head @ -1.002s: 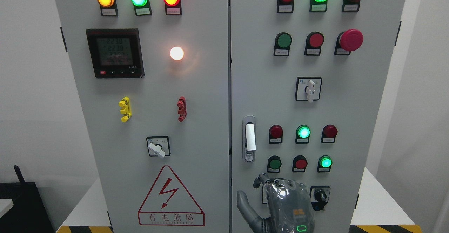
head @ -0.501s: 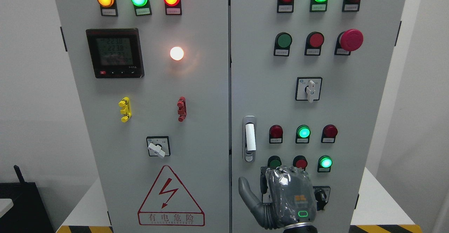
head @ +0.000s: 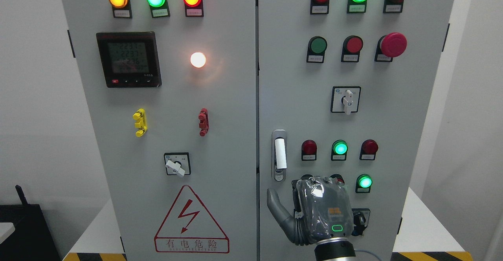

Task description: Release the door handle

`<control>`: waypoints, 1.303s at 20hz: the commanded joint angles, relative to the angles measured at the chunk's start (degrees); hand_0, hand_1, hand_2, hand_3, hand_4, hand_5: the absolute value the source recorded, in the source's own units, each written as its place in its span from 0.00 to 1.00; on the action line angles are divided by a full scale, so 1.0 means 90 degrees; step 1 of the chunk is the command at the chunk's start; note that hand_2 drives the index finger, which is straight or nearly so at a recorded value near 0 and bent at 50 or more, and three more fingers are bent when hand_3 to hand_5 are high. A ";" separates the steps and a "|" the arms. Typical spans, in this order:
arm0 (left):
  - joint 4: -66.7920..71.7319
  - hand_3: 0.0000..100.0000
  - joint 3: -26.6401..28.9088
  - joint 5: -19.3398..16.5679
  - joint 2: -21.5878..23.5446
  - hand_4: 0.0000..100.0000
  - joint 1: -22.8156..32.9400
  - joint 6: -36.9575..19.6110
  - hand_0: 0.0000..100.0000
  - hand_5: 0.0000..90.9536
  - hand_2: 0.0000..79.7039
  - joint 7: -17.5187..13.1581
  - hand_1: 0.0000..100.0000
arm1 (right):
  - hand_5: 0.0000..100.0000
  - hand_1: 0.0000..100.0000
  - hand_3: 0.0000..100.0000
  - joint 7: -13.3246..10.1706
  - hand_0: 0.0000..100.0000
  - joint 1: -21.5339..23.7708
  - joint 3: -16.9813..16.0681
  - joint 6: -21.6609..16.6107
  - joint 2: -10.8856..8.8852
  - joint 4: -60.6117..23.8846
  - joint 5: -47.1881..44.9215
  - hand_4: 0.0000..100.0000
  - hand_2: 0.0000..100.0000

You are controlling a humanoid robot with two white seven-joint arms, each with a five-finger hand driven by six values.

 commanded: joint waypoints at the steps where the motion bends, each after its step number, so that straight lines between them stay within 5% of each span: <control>1: 0.0107 0.00 0.0069 0.0000 0.0000 0.00 0.0006 0.0005 0.12 0.00 0.00 0.0005 0.39 | 0.97 0.00 1.00 0.0130 0.34 -0.0302 -0.0005 0.0096 0.0001 0.0420 0.0025 1.00 1.00; 26: 0.0107 0.00 0.0069 0.0000 0.0000 0.00 -0.0004 0.0005 0.12 0.00 0.00 0.0005 0.39 | 0.97 0.00 1.00 0.0336 0.34 -0.0762 -0.0122 0.0214 0.0001 0.0664 0.0025 1.00 0.99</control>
